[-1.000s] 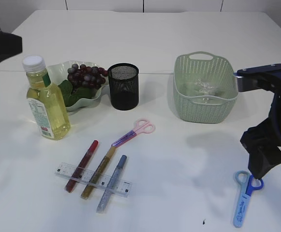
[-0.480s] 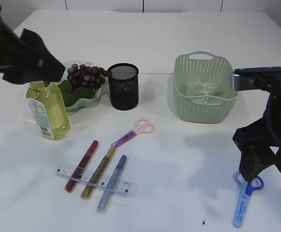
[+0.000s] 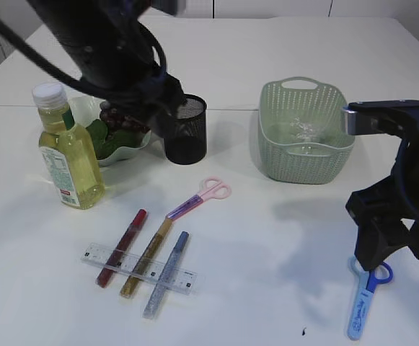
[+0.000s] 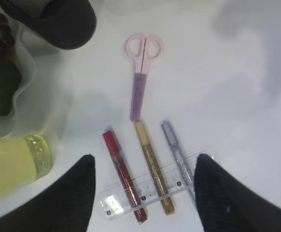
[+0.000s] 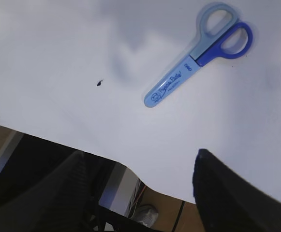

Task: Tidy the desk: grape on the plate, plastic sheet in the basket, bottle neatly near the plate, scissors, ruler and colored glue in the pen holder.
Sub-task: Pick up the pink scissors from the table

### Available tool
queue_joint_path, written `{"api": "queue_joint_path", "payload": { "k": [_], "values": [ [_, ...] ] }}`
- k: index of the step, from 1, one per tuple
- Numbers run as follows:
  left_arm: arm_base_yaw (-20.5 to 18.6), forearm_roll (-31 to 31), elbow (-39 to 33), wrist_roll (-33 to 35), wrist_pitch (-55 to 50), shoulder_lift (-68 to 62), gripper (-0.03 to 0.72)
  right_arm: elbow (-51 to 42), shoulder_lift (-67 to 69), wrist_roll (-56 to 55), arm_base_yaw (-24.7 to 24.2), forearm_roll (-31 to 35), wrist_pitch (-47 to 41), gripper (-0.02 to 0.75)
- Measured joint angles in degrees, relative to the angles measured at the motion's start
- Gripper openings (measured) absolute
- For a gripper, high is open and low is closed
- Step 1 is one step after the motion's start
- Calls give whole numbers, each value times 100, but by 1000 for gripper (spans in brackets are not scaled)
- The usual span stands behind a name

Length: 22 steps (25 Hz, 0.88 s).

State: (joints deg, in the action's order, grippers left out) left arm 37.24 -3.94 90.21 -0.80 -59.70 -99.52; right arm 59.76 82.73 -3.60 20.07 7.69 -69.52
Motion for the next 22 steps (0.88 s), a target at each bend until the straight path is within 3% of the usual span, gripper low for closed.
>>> {"api": "queue_joint_path", "payload": {
  "k": [8,22],
  "values": [
    [-13,217,1029,596,-546,-1464,442,49,338,0,-10,-39,-10,538],
    [-446,534,1929,1301,-695,-2751,438,686,1204,32,-52,43,-10,477]
  ]
}}
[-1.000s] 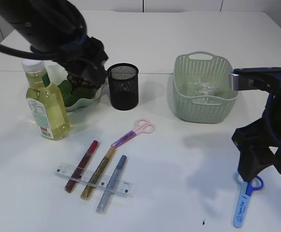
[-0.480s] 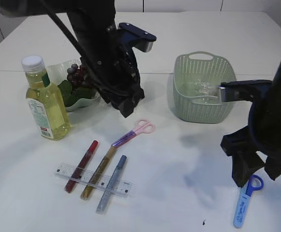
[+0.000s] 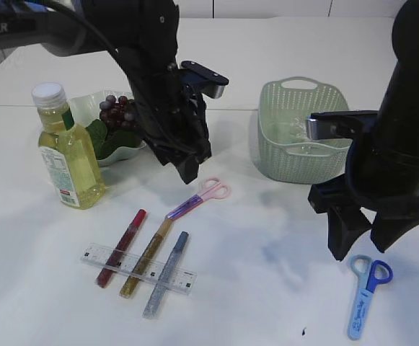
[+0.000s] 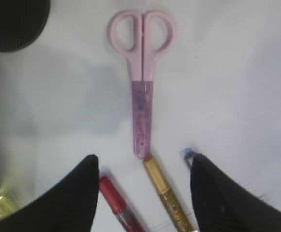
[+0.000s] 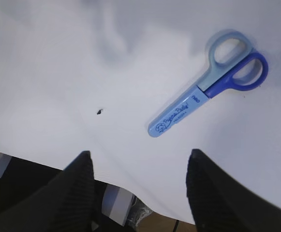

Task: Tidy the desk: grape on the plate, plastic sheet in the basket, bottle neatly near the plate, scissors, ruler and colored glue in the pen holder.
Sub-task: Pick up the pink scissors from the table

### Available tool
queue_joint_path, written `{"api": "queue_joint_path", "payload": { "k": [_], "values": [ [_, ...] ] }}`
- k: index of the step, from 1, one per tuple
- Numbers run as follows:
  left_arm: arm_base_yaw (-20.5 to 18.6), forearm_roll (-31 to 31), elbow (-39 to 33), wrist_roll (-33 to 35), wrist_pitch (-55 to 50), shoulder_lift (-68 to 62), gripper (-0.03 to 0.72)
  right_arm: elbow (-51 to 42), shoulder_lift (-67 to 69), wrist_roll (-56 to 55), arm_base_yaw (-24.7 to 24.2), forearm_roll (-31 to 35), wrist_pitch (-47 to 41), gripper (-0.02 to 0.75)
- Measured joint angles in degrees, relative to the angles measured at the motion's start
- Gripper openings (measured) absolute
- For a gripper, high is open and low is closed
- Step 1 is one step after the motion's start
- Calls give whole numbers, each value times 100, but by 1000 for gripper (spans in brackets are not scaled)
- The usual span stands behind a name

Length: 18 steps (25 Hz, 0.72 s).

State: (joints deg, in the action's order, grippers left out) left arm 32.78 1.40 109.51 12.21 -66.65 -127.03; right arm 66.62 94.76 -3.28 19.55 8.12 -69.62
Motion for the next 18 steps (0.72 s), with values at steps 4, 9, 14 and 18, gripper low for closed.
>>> {"api": "queue_joint_path", "payload": {
  "k": [4,9,14,18],
  "values": [
    [-14,288,372,262,-75,-368,438,-1,0,160,0,213,0,476],
    [-14,462,711,491,-200,-773,433,-1,-63,243,0,453,0,475],
    [-19,488,747,675,-209,-910,427,-1,-237,328,0,476,0,475],
    [-56,488,787,789,-209,-1045,425,-1,-308,328,0,498,0,475]
  ]
}}
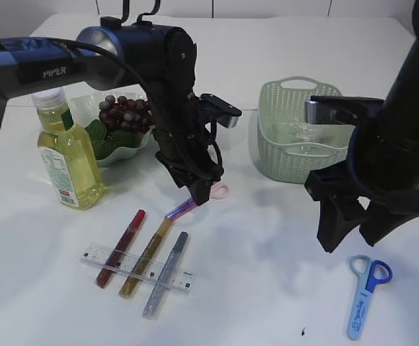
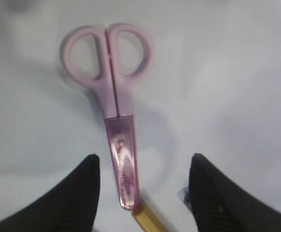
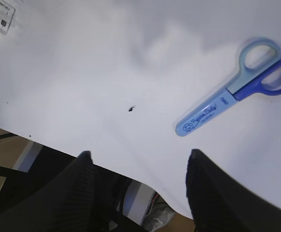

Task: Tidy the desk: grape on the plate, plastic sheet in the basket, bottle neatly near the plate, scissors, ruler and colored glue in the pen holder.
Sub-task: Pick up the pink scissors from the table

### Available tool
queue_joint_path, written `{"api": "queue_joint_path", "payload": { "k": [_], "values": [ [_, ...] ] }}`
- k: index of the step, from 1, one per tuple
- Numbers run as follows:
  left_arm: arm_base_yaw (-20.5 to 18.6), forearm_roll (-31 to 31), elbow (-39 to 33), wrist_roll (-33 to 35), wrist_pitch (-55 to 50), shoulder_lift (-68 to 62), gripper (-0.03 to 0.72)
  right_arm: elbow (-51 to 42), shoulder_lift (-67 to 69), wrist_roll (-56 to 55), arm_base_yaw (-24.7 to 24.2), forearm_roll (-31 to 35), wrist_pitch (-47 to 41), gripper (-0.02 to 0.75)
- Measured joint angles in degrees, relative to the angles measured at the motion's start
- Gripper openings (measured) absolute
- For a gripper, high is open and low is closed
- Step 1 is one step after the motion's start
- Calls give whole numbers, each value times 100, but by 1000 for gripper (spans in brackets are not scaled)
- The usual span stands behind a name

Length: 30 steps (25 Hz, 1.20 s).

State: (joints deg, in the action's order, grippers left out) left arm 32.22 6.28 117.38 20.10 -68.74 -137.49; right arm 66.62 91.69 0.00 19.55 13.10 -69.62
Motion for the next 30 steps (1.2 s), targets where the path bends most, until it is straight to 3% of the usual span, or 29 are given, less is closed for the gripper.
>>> {"api": "queue_joint_path", "payload": {
  "k": [30],
  "values": [
    [-25,-143,31,115,70,-280,424,0,-28,146,0,81,0,475]
  ]
}}
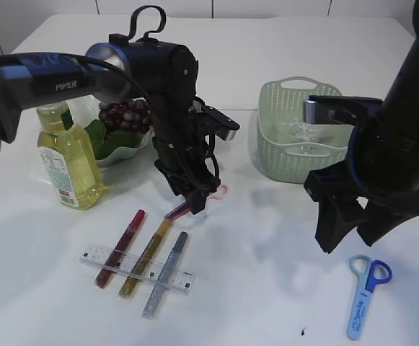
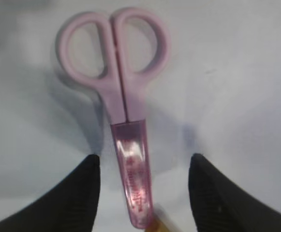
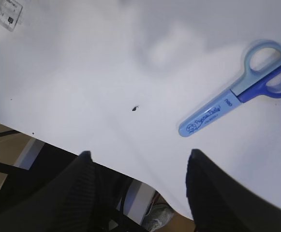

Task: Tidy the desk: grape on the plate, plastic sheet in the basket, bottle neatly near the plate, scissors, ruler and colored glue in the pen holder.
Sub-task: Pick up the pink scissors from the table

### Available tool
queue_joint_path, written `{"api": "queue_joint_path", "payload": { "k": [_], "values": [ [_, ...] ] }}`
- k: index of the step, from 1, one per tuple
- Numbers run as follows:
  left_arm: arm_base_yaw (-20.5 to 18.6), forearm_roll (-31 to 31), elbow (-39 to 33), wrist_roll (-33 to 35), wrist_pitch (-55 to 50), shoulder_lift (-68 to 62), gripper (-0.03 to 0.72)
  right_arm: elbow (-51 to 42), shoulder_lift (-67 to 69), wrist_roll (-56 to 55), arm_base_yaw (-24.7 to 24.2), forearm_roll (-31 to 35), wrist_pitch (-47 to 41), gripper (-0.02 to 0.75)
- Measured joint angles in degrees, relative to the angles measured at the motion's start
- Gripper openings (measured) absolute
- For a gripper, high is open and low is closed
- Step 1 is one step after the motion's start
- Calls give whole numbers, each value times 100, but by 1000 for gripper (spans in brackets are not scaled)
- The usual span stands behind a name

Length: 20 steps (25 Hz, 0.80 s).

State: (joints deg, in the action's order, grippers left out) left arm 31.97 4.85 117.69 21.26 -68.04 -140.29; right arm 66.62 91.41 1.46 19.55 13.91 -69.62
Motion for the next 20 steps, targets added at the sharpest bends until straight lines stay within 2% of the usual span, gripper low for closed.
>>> {"api": "queue_joint_path", "payload": {
  "k": [20],
  "values": [
    [0,0,3,12,139,-178,419,0,0,68,0,16,0,475]
  ]
}}
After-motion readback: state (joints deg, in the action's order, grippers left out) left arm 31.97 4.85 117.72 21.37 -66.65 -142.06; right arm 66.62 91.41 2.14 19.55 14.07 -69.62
